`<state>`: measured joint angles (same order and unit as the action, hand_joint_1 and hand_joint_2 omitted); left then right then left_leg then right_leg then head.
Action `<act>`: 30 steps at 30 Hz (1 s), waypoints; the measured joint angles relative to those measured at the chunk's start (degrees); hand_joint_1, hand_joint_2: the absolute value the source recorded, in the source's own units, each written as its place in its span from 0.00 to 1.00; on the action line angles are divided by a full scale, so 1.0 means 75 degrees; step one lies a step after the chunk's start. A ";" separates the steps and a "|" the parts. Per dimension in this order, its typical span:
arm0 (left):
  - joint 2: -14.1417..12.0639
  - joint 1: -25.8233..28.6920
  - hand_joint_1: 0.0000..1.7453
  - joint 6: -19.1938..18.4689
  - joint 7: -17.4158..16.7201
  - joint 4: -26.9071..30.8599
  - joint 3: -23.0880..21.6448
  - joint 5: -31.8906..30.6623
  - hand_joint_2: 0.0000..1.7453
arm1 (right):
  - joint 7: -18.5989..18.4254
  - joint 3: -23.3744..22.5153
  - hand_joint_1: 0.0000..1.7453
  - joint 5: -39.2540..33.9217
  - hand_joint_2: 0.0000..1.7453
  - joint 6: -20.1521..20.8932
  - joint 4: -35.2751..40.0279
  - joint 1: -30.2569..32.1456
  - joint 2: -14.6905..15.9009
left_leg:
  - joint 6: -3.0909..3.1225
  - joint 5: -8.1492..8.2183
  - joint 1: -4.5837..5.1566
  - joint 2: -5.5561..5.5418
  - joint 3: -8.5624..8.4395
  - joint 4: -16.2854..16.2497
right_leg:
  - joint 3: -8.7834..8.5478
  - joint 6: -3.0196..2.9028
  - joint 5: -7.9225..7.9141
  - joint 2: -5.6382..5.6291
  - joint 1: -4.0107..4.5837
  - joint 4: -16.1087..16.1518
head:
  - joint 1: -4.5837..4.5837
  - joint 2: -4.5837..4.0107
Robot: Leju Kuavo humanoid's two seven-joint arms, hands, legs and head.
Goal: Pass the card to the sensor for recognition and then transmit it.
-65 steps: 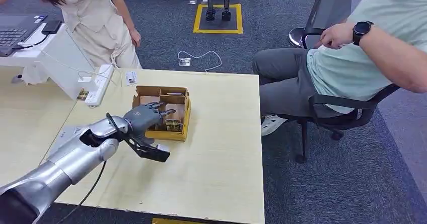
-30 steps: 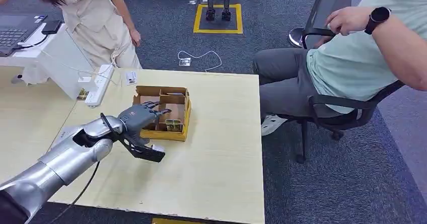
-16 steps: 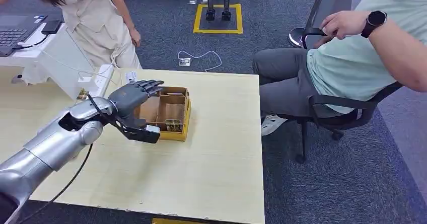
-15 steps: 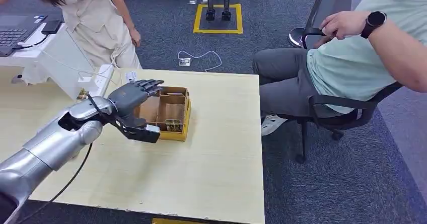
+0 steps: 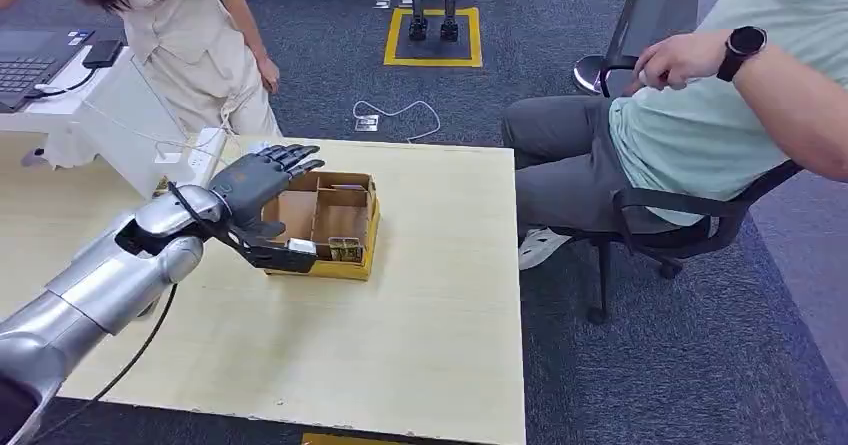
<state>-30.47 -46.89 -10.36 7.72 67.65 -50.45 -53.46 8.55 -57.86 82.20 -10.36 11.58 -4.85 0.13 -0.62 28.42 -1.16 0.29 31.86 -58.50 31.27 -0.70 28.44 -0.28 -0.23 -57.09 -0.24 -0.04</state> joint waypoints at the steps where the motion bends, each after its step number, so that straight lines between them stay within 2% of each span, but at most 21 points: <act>1: -0.0009 -0.0001 0.00 -0.0009 0.0041 -0.0026 0.0000 -0.0032 1.00 | 0.0000 0.0000 0.00 0.0006 1.00 0.0000 0.0000 0.0000 0.0000 | 0.0000 0.0000 0.0000 0.0000 0.0000 0.0000 | 0.0000 0.0000 0.0000 0.0000 0.0000 0.0000 | 0.0003 0.0000; 6: -0.0151 -0.0011 0.00 -0.0203 0.0212 -0.0070 0.0003 -0.0087 1.00 | 0.0000 -0.0003 0.00 0.0020 1.00 0.0000 0.0000 0.0000 0.0000 | 0.0000 0.0000 0.0000 0.0001 0.0000 0.0000 | 0.0000 0.0000 0.0000 -0.0001 0.0000 0.0000 | 0.0000 0.0000; 11: -0.0600 -0.0104 0.00 -0.0790 0.0524 -0.0052 -0.0012 0.0067 1.00 | 0.0000 -0.0009 0.00 0.0076 1.00 0.0000 0.0000 0.0006 0.0003 | 0.0000 0.0000 -0.0001 0.0007 -0.0002 0.0000 | 0.0004 0.0000 0.0000 -0.0010 0.0001 -0.0002 | 0.0003 0.0000; 16: -0.0895 -0.0211 0.00 -0.0883 0.0562 0.0012 -0.0038 0.0088 1.00 | 0.0000 -0.0012 0.00 0.0079 1.00 0.0000 0.0000 0.0000 0.0003 | -0.0001 -0.0001 -0.0001 0.0002 0.0000 0.0000 | 0.0001 0.0000 0.0000 -0.0007 0.0001 -0.0002 | 0.0000 0.0000; 23: -0.1029 -0.0293 0.00 -0.0964 0.0560 0.0085 -0.0143 0.0122 1.00 | 0.0000 -0.0012 0.00 0.0079 1.00 0.0000 0.0000 0.0000 0.0003 | -0.0001 -0.0001 0.0000 0.0002 0.0000 -0.0001 | -0.0001 0.0001 -0.0001 -0.0005 0.0000 -0.0002 | 0.0003 0.0000; 27: -0.1144 -0.0393 0.00 -0.1202 0.0594 0.0174 -0.0189 0.0360 1.00 | 0.0000 -0.0017 0.00 0.0079 1.00 0.0000 0.0000 0.0001 0.0003 | -0.0001 -0.0001 0.0000 0.0003 0.0000 -0.0002 | 0.0001 0.0001 -0.0001 -0.0006 0.0000 -0.0002 | 0.0000 0.0000; 30: -0.1375 -0.0524 0.00 -0.1538 0.0667 0.0393 -0.0282 0.0856 1.00 | 0.0003 -0.0023 0.00 0.0087 1.00 -0.0003 0.0000 0.0002 0.0003 | -0.0001 -0.0001 -0.0001 0.0005 0.0000 -0.0002 | 0.0002 0.0001 -0.0001 -0.0009 0.0001 -0.0004 | 0.0003 0.0000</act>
<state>-40.78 -50.82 -21.90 12.72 70.59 -52.56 -47.04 8.57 -58.03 82.86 -10.38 11.58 -4.83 0.15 -0.63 28.41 -1.17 0.33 31.86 -58.51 31.29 -0.70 28.44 -0.34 -0.23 -57.12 -0.22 -0.04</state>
